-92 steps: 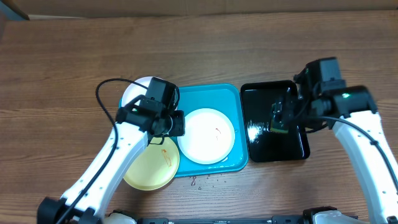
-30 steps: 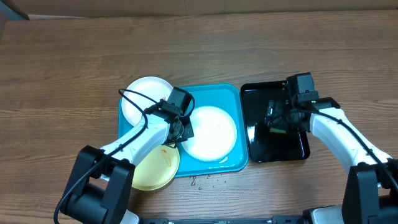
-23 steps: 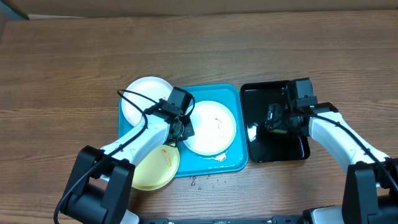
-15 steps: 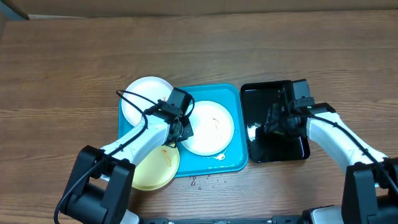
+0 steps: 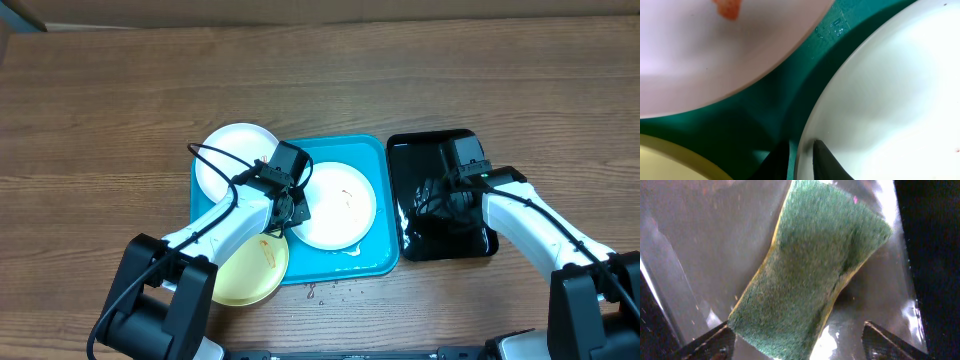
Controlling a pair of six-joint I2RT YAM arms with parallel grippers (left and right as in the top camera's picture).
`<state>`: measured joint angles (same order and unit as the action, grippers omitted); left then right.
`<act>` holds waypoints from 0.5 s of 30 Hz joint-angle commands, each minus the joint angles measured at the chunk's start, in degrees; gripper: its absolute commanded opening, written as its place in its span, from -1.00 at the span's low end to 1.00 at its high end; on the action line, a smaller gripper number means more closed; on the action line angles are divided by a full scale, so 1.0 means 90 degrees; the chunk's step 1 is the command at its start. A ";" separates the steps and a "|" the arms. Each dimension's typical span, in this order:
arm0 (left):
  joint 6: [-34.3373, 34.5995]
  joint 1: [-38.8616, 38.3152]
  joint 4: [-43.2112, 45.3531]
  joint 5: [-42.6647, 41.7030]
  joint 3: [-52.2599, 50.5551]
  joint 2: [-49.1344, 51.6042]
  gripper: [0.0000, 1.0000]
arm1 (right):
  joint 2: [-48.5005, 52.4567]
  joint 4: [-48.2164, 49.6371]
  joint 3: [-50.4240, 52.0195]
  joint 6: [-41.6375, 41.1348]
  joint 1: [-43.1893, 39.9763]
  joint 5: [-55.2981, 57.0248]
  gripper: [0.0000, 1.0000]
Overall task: Clean dirty plates on tray and stack at the side
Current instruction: 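Grasp the green sponge in the black tray with the right gripper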
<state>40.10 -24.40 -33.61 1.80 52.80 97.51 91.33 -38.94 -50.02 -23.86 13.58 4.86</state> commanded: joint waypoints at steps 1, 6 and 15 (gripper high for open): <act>-0.0121 -0.0044 -0.0044 0.0175 -0.0117 0.0073 -0.63 | -0.0036 0.0304 0.0029 -0.0799 0.0007 0.0109 0.69; -0.0126 -0.0044 -0.0061 0.0180 -0.0117 0.0073 -0.63 | -0.0036 0.0644 0.0029 -0.1251 0.0007 -0.0151 0.70; -0.0148 -0.0044 -0.0053 0.0180 -0.0117 0.0073 -0.63 | 0.0024 0.1438 0.0515 -0.2055 -0.0002 0.0282 0.64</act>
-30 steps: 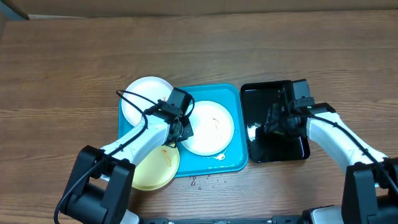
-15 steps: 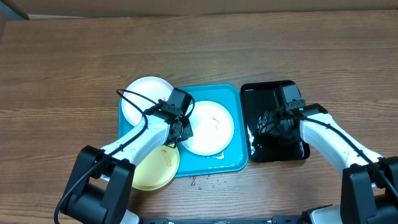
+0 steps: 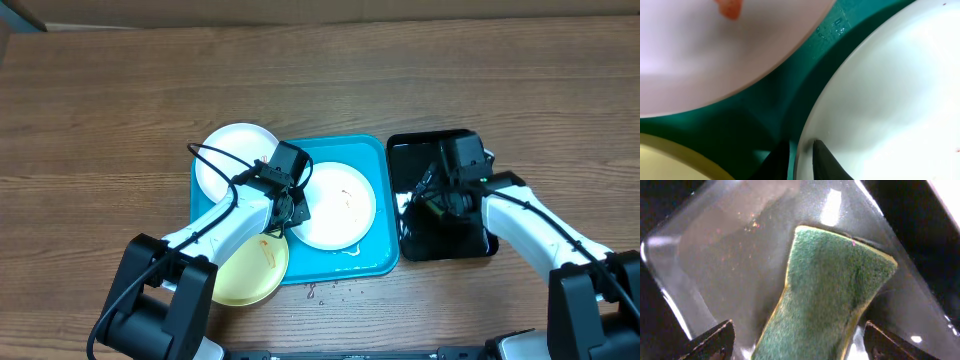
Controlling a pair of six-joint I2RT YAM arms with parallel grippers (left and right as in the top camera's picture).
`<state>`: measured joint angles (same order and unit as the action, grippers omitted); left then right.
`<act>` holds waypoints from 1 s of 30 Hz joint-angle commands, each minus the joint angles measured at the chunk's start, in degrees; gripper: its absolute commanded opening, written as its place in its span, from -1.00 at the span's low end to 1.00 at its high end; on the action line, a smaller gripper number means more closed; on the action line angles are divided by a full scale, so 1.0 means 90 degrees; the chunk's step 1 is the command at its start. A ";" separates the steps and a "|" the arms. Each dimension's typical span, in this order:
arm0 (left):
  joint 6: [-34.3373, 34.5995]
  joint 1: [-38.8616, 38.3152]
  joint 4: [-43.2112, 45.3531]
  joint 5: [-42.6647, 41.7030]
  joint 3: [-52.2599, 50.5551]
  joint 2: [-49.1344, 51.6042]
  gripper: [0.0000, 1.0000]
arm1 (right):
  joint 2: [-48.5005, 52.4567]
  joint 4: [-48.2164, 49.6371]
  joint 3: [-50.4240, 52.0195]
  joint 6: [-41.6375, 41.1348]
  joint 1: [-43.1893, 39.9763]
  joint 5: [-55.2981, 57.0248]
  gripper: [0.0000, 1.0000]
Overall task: Clean dirty plates on tray and stack at the side
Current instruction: 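Grasp the green sponge in the black tray with the right gripper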
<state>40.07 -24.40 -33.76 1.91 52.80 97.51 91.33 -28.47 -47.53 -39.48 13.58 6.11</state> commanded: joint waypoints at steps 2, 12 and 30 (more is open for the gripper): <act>-0.0148 -0.0044 -0.0034 0.0170 -0.0117 0.0073 -0.64 | 0.0027 0.0372 0.0282 -0.0131 0.0022 0.0080 0.47; -0.0146 -0.0044 -0.0053 0.0187 -0.0117 0.0073 -0.64 | 0.0022 -0.0520 0.0170 0.1780 0.0274 -0.0685 0.09; -0.0148 -0.0044 -0.0053 0.0187 -0.0117 0.0073 -0.63 | 0.0342 0.0100 -0.0238 0.1919 0.0172 0.0277 0.55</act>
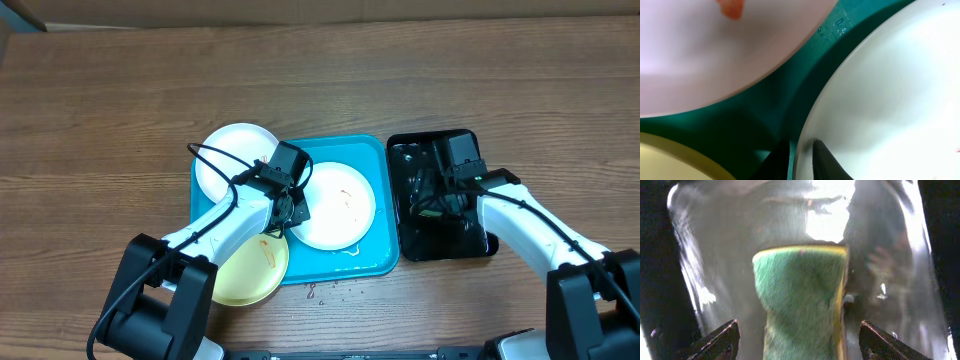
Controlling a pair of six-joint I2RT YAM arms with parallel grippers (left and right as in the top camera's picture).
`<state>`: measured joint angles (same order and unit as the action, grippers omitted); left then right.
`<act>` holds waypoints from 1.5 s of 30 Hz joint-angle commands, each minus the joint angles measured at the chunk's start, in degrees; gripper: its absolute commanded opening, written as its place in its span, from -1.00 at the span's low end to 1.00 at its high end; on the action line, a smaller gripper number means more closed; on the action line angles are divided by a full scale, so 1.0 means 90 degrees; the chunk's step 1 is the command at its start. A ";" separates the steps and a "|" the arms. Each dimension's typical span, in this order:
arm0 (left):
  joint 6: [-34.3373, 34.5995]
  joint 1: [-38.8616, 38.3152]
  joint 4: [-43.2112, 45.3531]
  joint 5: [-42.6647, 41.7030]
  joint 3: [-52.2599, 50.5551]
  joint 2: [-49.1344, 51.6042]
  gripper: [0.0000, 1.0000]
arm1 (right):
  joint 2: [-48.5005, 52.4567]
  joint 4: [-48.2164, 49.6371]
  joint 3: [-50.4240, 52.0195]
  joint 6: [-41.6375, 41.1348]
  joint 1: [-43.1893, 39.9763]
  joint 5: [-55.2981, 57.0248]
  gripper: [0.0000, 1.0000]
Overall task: Clean dirty plates on tray and stack at the side
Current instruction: 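Grasp the green sponge in the black tray with the right gripper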
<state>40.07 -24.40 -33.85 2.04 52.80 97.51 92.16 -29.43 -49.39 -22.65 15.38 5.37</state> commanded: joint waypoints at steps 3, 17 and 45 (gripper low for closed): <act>-0.0146 -0.0044 -0.0044 0.0172 -0.0119 0.0073 -0.63 | 0.0503 0.0631 -0.0015 0.0051 -0.0027 0.0357 0.55; -0.0172 -0.0044 -0.0068 0.0175 -0.0119 0.0073 -0.68 | 0.0719 0.1200 -0.0029 0.0146 -0.0027 0.0452 -0.22; -0.0170 -0.0209 0.0041 0.0454 -0.0221 0.0073 -0.92 | 0.0330 -0.0770 -0.0627 0.0362 -0.0058 -0.0226 -0.93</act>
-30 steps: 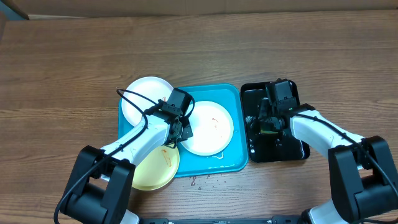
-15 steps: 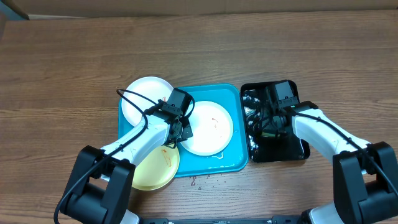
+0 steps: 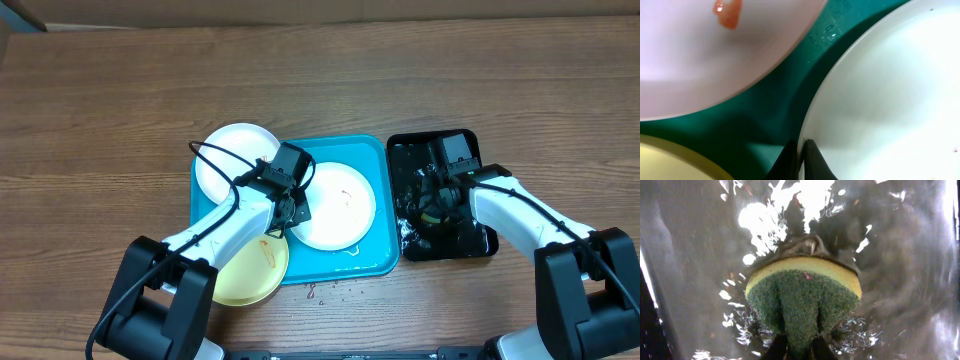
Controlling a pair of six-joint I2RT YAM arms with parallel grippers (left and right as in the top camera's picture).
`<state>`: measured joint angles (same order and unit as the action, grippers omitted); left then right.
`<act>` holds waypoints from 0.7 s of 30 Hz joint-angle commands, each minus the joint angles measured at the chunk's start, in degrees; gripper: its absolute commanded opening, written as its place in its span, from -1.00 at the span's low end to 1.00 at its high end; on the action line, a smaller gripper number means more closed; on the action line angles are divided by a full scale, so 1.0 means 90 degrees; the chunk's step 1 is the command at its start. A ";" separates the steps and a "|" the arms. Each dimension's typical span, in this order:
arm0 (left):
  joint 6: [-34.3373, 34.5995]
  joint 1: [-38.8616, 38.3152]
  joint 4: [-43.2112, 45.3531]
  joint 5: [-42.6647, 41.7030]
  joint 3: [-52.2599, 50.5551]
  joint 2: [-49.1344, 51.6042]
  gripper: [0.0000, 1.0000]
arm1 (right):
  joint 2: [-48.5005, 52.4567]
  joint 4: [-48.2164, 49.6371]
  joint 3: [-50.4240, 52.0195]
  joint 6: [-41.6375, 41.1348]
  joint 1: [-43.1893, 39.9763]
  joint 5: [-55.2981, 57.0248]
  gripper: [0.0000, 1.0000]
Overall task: Clean dirty plates on tray and stack at the side
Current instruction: 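Grasp the green sponge in the black tray with the right gripper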
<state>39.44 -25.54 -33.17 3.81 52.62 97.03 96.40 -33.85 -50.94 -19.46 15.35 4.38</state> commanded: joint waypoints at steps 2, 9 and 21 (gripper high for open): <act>-0.0100 -0.0087 -0.0019 0.0267 -0.0202 0.0126 -0.92 | -0.0240 -0.0770 -0.0821 0.0051 -0.0053 -0.0117 -0.93; -0.0097 -0.0087 0.0002 0.0265 -0.0202 0.0126 -0.92 | -0.0520 -0.2040 -0.1426 0.0049 -0.0053 -0.0117 -0.93; -0.0100 -0.0087 0.0131 0.0248 -0.0202 0.0126 -0.87 | -0.0563 -0.2599 -0.1418 0.0335 -0.0058 -0.0075 -0.93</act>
<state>39.40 -25.91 -32.05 4.34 52.51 97.01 92.62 -57.21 -62.78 -17.17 15.18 3.33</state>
